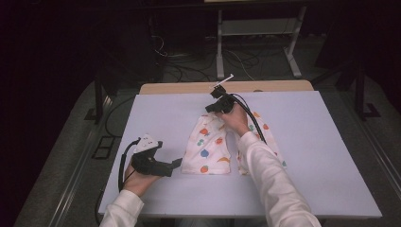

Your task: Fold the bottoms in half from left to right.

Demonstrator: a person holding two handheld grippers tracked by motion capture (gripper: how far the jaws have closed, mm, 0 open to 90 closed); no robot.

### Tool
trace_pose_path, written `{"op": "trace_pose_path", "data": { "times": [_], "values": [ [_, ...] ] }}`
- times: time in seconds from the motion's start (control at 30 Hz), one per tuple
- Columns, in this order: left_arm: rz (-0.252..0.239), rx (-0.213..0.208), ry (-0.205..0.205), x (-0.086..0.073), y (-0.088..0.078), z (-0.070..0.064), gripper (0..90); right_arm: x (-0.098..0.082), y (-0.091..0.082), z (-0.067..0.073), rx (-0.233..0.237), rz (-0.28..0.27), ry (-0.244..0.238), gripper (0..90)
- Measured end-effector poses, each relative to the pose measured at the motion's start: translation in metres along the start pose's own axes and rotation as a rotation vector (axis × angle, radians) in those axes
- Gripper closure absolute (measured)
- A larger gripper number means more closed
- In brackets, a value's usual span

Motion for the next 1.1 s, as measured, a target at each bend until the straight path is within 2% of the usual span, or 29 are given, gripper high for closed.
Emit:
{"op": "trace_pose_path", "data": {
  "times": [0.1,0.27,0.4,0.53,0.67,0.9,1.03,1.1],
  "values": [
    [0.024,-0.015,-0.036,0.001,0.003,0.0,0.5,0.0,-0.002,-0.001,-0.001,-0.008,0.003,88.3],
    [0.082,-0.007,-0.082,-0.005,0.01,0.006,0.5,-0.001,-0.006,-0.001,-0.008,-0.017,0.007,88.2],
    [0.133,0.004,-0.144,-0.011,0.017,0.009,0.5,-0.001,-0.008,-0.001,-0.015,-0.029,0.005,88.2],
    [0.173,-0.016,-0.197,-0.016,0.023,0.006,0.5,-0.002,-0.01,-0.002,-0.017,-0.031,0.01,88.2],
    [0.189,-0.019,-0.218,-0.018,0.028,0.005,0.5,-0.003,-0.011,-0.003,-0.012,-0.039,0.014,88.3],
    [0.234,-0.031,-0.238,-0.032,0.038,-0.001,0.9,-0.004,-0.012,-0.001,-0.003,-0.051,0.009,88.2],
    [0.258,-0.034,-0.25,-0.038,0.04,-0.001,5.6,-0.006,-0.011,-0.001,-0.005,-0.05,0.012,88.2],
    [0.254,-0.043,-0.267,-0.04,0.039,0.0,8.9,-0.006,-0.011,-0.002,-0.007,-0.05,0.011,88.2]
  ]
}}
Point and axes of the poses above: each handheld gripper's, and its own axes: y roughly forward along the jaws, x roughly out of its top, z roughly to its left, the point moved 9 cm from there along y, roughly forward along the jaws, and after that the axes turned 15 degrees about -y, right-handed, at the moved point
